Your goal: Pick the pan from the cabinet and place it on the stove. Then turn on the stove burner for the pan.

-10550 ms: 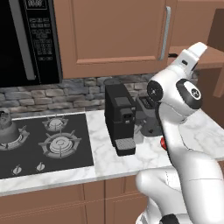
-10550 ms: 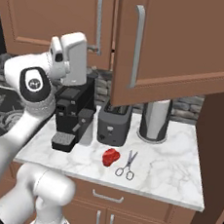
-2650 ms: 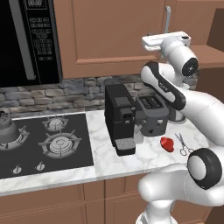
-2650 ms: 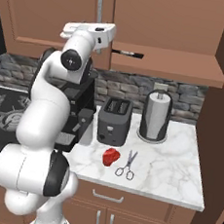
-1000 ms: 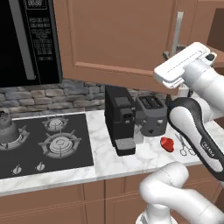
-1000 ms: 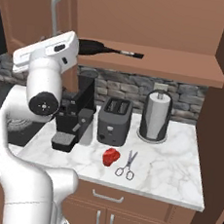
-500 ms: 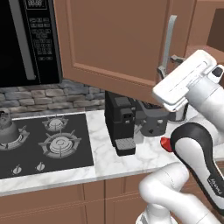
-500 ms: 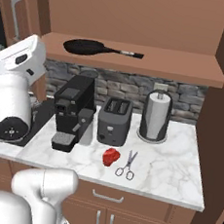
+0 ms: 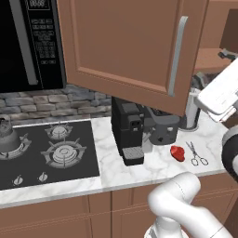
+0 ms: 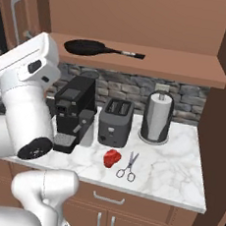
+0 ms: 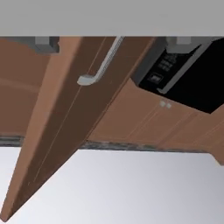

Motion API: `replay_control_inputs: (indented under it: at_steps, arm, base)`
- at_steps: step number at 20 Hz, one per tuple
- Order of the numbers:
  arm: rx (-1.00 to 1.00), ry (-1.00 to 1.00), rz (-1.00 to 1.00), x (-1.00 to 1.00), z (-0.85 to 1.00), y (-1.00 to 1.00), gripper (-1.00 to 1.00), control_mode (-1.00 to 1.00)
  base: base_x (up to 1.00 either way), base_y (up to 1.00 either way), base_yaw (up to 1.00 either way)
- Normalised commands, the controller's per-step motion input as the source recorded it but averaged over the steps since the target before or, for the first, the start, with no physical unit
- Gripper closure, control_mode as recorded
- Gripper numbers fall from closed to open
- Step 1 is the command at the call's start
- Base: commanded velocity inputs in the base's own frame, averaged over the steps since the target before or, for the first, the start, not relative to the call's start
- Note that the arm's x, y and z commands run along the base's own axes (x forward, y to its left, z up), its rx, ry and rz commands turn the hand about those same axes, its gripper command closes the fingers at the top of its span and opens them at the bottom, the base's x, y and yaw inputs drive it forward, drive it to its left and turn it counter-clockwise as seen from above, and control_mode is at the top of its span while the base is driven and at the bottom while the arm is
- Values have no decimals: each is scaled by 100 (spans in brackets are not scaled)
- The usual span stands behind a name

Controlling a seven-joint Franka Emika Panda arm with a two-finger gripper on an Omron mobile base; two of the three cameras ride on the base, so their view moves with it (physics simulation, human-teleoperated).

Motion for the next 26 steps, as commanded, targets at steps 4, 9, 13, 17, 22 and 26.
replay_control_inputs:
  at_steps: [4, 9, 13, 17, 22, 26]
  arm:
    - [0, -2, 15, -14, 0, -90, -100, -100]
    - [-1, 5, 24, 5, -8, -67, -100, -100]
    - [-4, 20, 33, 44, -43, -17, -100, -100]
    - [0, 14, 24, 52, -44, 0, -100, -100]
    - [0, 9, 19, 43, -33, 0, -100, -100]
    - [0, 15, 16, 62, -21, 5, -100, -100]
  base:
    - [0, 0, 0]
    - [0, 0, 0]
    - [0, 0, 0]
    - [0, 0, 0]
    - [0, 0, 0]
    - [0, 0, 0]
